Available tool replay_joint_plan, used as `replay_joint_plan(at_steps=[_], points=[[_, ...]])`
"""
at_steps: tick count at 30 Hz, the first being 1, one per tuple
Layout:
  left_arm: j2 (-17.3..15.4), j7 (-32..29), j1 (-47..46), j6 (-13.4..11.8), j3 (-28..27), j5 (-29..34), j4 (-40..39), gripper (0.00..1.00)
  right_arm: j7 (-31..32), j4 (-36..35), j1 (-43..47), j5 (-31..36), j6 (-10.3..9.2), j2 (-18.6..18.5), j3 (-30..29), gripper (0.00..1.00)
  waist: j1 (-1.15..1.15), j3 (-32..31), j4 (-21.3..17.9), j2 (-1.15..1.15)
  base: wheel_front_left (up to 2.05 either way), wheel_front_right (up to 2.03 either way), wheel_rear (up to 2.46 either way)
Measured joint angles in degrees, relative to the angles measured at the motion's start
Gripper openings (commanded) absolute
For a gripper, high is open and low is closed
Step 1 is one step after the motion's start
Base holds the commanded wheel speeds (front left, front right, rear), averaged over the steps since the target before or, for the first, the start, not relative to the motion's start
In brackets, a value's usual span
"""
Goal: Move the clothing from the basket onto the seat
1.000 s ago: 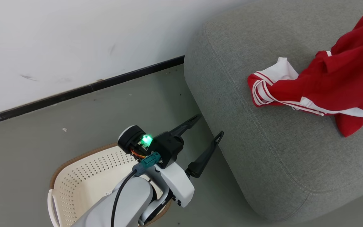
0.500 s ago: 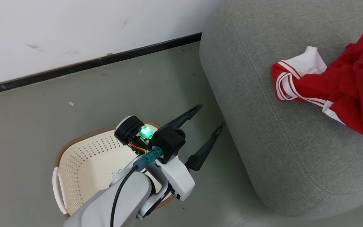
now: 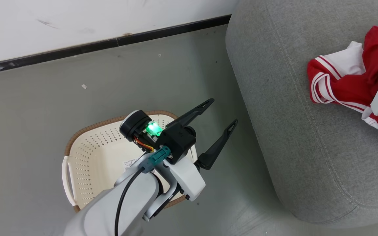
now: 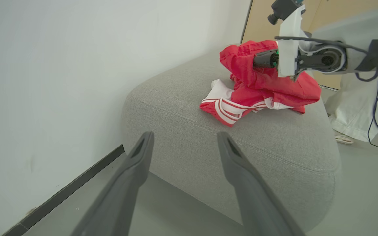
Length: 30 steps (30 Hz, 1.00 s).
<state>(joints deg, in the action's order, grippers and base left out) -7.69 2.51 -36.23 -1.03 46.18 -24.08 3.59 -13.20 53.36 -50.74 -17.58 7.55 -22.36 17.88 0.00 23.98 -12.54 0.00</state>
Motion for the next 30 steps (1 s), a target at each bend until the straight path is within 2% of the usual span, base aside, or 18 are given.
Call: replay_joint_plan(at_steps=[1, 2, 3, 8, 15, 23, 30], points=[[0.0, 0.0, -0.1, 0.0, 0.0, 0.0, 0.0, 1.00, 0.0, 0.1, 0.0, 0.0, 0.00, 0.0, 0.0, 0.65, 0.00, 0.2, 0.1, 0.00, 0.00, 0.00, 0.00], [0.0, 0.0, -0.1, 0.0, 0.0, 0.0, -0.1, 1.00, -0.4, 0.1, 0.0, 0.0, 0.00, 0.0, 0.0, 0.85, 0.00, 0.5, 0.2, 0.00, 0.00, 0.00, 0.00], [-0.1, 0.0, -0.1, 0.0, -0.1, 0.0, -0.1, 1.00, -0.5, 0.0, 0.0, 0.1, -0.01, 0.0, 0.2, 0.98, 0.00, 0.7, 0.3, 0.00, 0.00, 0.00, 0.00], [-1.0, 0.1, -0.1, 0.0, -0.8, 0.0, 0.4, 1.00, -0.7, -0.2, 0.0, 1.0, 0.00, 0.9, 1.1, 1.00, 0.00, 1.0, -0.3, 0.00, 0.00, 0.00, 0.00], [-1.5, 0.7, -0.1, 0.0, -1.6, -0.1, 1.5, 1.00, -1.2, -1.9, 1.6, 2.6, 0.00, 0.3, 0.7, 1.00, 0.00, 0.2, -1.5, 0.00, 0.00, 0.00, 0.00], [-2.2, 2.6, 1.0, -0.4, -3.5, -1.3, 2.9, 1.00, -1.2, -10.6, 4.7, 4.0, 0.00, -0.7, -2.6, 1.00, 0.00, -1.6, -3.0, 0.00, 0.00, 0.00, 0.00], [-3.6, 4.4, 3.9, -1.8, -5.7, -2.4, 4.2, 1.00, -1.2, -14.1, 10.7, 4.7, 0.00, -0.8, -4.0, 1.00, 0.00, -3.8, -3.9, 0.00, 0.00, 0.00, 0.00]])
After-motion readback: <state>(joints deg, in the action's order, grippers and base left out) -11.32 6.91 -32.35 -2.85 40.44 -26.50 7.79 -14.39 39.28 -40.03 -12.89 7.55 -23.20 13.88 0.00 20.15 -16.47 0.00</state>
